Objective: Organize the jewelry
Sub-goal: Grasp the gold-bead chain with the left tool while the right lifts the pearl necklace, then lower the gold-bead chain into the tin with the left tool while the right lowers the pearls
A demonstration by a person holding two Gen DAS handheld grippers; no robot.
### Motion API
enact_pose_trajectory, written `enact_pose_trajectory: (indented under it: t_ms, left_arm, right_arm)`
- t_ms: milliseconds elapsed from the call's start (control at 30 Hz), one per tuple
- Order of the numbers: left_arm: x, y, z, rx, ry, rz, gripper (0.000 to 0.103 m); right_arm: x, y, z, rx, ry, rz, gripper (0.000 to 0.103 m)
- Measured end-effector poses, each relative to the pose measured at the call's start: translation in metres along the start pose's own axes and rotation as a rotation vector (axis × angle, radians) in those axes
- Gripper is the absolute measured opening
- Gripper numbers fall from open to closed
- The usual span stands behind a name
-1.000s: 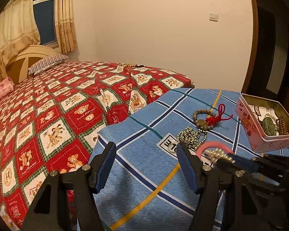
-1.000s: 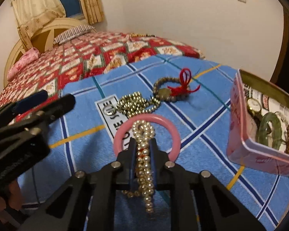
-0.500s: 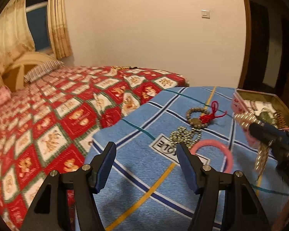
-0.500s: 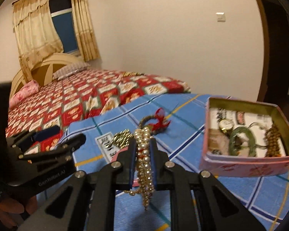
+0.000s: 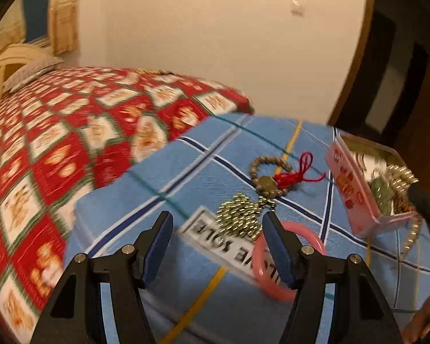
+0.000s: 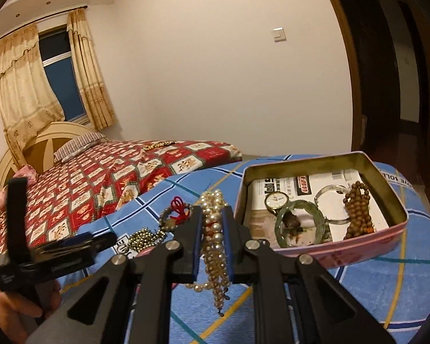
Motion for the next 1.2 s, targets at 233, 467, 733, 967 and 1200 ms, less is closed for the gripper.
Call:
enact_pose_trajectory:
  t_ms: [233,467,733,967,1200]
  left_arm:
    - [0.042,0.012,-0.006,0.058,-0.100,-0.010,0.052]
    - [0.036,0.009,-0.008,0.024,-0.073,0.083,0.016]
    - [-0.026,0.007,-0.008,-0.038,0.212,0.125,0.013]
    - [-0.049,0.048,-0.014,0.056,0.306,0.176,0.013]
    - [-0.035,0.109,-0.033,0.157,0.303,0.286,0.013]
  right_arm:
    - [0.004,0.001,0.001,-0.006,-0.008,0.003,0.016]
    - [0.009,0.003,0.004,-0.009,-0.028,0.011,0.016]
    - [0.003,0.010,0.000,0.015,0.002,0.022,0.016]
    - [-0.012,0.027,-0.014,0.060,0.085,0.058,0.016]
    - [-0.014,0.084,-0.034,0.168,0.126,0.150,0.016]
Point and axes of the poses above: each gripper's, at about its wrist camera, not at the fingertips, and x roughly the way its jaws point, y to its right, z to its underside, the point moved 4 cm from there along x, roughly the way its jaws point, and after that the axes turned 14 degrees about z, right-handed, at the moved point
